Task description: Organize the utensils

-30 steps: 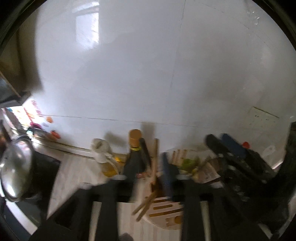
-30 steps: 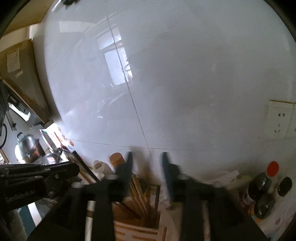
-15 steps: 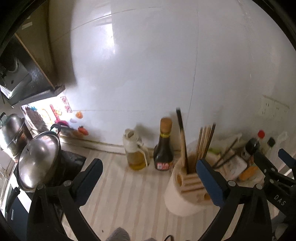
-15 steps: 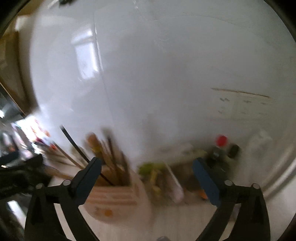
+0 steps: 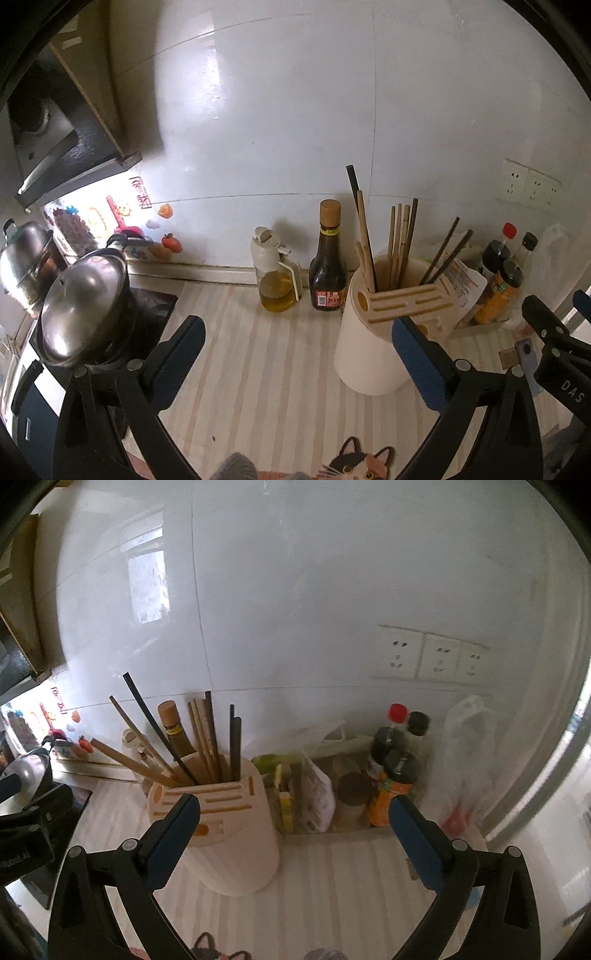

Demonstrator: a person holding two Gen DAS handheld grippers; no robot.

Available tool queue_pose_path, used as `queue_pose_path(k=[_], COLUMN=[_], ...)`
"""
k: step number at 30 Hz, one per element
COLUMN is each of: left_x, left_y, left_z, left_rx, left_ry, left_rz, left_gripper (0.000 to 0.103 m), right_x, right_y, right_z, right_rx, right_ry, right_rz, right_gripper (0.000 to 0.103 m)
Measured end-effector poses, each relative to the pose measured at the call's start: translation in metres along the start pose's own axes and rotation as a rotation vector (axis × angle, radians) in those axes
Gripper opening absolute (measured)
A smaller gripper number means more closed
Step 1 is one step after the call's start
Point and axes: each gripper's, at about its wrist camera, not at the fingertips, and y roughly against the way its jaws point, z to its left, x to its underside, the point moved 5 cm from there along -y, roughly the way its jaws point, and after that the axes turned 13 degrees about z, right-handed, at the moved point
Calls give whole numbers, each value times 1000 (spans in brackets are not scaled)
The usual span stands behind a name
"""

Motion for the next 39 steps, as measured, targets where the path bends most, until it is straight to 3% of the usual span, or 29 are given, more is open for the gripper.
queue_pose_path(k=[13, 24, 33, 39], left_x=[77, 139, 147, 142], left_y=[97, 193, 230, 242], left_z=[-6, -1, 7, 12], left_rx=[7, 2, 19, 4], left_ry=[12, 19, 30, 3], left_rz=[-62, -100, -53, -78], left_gripper=[103, 103, 103, 103], right_x=[61, 117, 132, 129], right_y=[109, 227, 280, 295], right_z=[-28, -39, -32, -29], right_rx=[42, -4, -10, 9], right_ry=[-27, -8, 1, -3], right_rz=[-59, -113, -85, -83], right_gripper=[103, 103, 103, 103])
